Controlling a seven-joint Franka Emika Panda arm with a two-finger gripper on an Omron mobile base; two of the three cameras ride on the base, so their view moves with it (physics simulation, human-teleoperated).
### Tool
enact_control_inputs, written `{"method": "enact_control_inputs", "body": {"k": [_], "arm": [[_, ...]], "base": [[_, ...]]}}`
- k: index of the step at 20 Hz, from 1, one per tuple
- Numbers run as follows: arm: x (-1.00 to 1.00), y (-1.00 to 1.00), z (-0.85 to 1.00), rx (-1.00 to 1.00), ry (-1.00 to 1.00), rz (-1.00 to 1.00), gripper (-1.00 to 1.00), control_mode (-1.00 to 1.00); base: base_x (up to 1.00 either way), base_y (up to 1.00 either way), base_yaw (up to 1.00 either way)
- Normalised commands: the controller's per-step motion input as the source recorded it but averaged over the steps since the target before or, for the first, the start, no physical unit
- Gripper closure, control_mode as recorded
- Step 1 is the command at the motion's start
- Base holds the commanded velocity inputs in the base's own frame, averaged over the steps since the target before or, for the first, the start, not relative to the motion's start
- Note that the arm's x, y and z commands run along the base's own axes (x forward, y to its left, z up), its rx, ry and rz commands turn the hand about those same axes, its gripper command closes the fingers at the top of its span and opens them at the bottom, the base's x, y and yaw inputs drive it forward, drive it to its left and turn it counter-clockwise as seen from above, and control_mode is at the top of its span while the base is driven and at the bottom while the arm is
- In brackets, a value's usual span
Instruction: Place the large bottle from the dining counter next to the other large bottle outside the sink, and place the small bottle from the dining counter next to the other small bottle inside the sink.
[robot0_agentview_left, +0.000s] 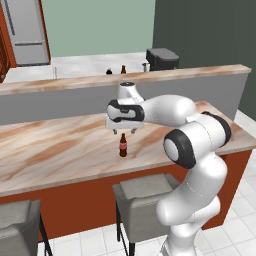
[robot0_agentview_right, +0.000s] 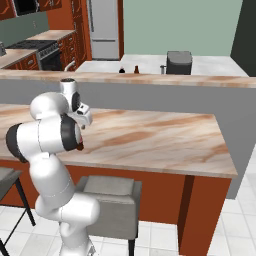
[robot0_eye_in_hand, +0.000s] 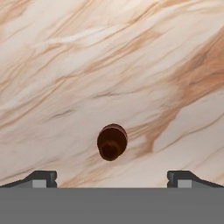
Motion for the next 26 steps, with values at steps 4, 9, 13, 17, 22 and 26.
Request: {"method": "enact_control_inputs", "body": {"k": [4, 9, 13, 17, 22, 26], "arm": [[0.06, 0.0, -0.14, 0.0, 0.0, 0.0, -1.0, -1.0], [0.0, 0.0, -0.01, 0.0, 0.0, 0.0, -1.0, -1.0], [0.0, 0.0, -0.1, 0.0, 0.0, 0.0, -1.0, -1.0], [0.0, 0.0, -0.07, 0.0, 0.0, 0.0, -1.0, -1.0], [0.0, 0.0, -0.05, 0.0, 0.0, 0.0, -1.0, -1.0], [0.03, 0.0, -0.03, 0.0, 0.0, 0.0, -1.0, -1.0]], "base": [[0.0, 0.0, 0.0], [0.0, 0.0, 0.0], [0.0, 0.0, 0.0], [0.0, 0.0, 0.0], [0.0, 0.0, 0.0], [0.0, 0.0, 0.0]]}}
